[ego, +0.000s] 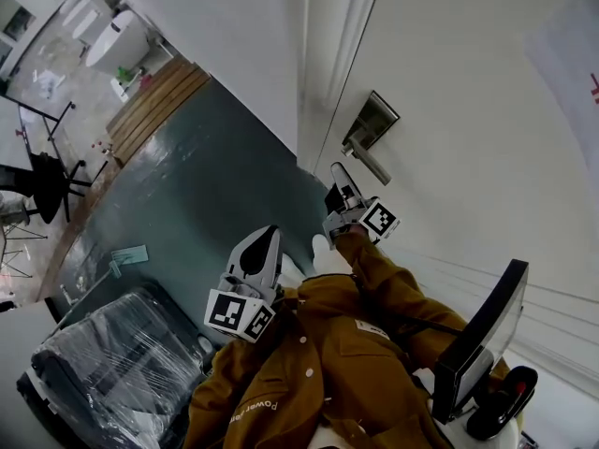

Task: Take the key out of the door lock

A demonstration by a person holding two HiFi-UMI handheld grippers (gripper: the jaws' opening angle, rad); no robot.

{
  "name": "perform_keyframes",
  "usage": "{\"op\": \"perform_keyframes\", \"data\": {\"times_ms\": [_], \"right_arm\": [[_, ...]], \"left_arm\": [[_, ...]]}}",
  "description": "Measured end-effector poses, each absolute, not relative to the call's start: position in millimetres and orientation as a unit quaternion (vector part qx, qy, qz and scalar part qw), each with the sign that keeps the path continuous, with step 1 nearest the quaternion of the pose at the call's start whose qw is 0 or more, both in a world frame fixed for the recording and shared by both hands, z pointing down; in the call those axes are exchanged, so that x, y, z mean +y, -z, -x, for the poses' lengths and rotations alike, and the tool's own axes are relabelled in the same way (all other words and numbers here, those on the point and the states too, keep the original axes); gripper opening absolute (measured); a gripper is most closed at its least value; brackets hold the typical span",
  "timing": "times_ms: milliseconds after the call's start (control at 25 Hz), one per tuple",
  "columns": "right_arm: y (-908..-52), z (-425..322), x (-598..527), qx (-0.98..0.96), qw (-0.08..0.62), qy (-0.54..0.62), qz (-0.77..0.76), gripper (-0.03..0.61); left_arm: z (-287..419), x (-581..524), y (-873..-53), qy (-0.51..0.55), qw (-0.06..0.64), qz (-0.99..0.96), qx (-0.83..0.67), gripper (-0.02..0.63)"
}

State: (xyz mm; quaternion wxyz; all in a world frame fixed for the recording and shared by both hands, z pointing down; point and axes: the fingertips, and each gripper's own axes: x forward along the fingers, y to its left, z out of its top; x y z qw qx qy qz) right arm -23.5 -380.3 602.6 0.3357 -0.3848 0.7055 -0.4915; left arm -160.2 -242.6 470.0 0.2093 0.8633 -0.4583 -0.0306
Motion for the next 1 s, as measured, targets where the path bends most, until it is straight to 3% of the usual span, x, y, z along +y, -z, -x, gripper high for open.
{"op": "perform_keyframes", "data": {"times_ms": [80, 320, 400, 1000], "right_arm": [[-608.9, 16.0, -388.0, 0.691, 0.355, 0.497, 0.387, 0.084], [-624.4, -1.2, -403.6, 0.658, 0.388, 0.509, 0.398, 0.089], [-628.8, -2.9, -406.8, 0.656, 0.39, 0.51, 0.396, 0.065], [-644.1, -15.5, -414.6, 0.621, 0.43, 0.523, 0.394, 0.103]], "left_arm": [[157.4, -245.7, -470.8, 0.031, 0.208, -0.865, -0.456, -0.002], [145.6, -248.3, -472.3, 0.027, 0.205, -0.873, -0.442, -0.002], [142.4, -248.2, -472.2, 0.026, 0.205, -0.874, -0.44, -0.002], [138.5, -245.0, -469.6, 0.023, 0.201, -0.877, -0.436, -0.002]]}}
